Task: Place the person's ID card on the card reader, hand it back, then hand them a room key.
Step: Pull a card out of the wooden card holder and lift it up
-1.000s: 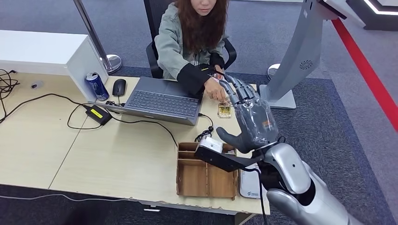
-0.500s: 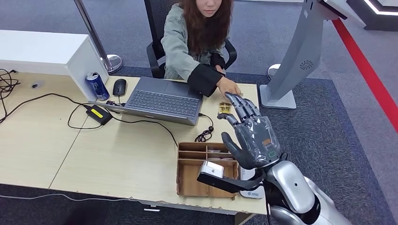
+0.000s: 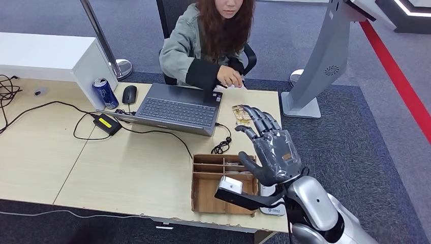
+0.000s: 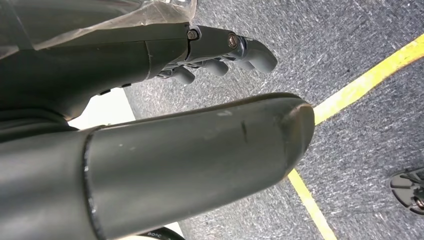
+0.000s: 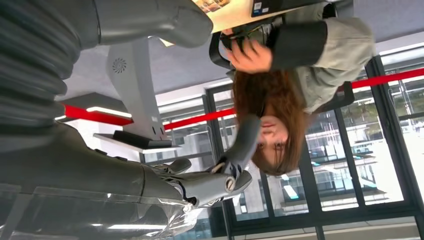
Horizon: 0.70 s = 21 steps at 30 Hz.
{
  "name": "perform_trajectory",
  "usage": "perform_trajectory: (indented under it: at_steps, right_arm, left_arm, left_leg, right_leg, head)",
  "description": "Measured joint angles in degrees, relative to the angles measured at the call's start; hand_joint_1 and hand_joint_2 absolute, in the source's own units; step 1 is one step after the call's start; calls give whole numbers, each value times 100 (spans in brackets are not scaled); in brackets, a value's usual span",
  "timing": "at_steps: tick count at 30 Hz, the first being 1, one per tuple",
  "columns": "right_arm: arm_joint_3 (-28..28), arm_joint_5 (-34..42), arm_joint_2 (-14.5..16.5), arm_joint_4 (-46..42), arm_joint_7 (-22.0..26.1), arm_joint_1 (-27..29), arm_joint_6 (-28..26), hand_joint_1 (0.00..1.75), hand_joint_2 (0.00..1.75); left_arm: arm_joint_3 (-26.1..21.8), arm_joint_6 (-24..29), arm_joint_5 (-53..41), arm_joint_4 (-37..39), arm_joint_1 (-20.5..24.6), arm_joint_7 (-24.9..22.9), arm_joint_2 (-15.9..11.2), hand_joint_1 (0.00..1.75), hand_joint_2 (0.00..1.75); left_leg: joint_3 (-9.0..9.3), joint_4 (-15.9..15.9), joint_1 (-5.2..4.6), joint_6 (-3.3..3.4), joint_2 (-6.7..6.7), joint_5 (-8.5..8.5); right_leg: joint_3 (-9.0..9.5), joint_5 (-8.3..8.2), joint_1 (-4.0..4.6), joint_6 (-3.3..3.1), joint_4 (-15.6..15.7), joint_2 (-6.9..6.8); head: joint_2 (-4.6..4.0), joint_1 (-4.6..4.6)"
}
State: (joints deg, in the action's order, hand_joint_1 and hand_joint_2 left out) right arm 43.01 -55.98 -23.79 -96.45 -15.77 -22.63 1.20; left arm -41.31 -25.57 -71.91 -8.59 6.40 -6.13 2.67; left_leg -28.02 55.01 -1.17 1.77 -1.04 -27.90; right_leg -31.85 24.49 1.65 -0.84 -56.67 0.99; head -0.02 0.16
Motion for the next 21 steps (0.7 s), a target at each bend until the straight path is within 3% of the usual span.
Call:
perform_trajectory:
  at_steps: [7, 15, 21]
  right_arm:
    - [3, 101, 84, 482, 142, 2, -293, 43, 175]
    - [41, 146, 180, 925, 209, 5, -392, 77, 175]
    - [63, 187, 249, 1194, 212, 5, -444, 83, 175]
  left_arm:
    - [0, -15, -55, 0, 3, 41, 0, 0, 0]
    - [0, -25, -70, 0, 4, 49, 0, 0, 0]
    - [0, -34, -98, 0, 4, 62, 0, 0, 0]
  left_leg:
    - [0, 0, 1, 0, 0, 0]
    - [-1, 0, 1, 0, 0, 0]
    - [0, 0, 1, 0, 0, 0]
  right_leg:
    - [0, 0, 1, 0, 0, 0]
    - [0, 0, 1, 0, -1, -1]
    - [0, 0, 0, 0, -1, -1]
  head:
    - [0, 1]
    - [0, 1]
    - [1, 1]
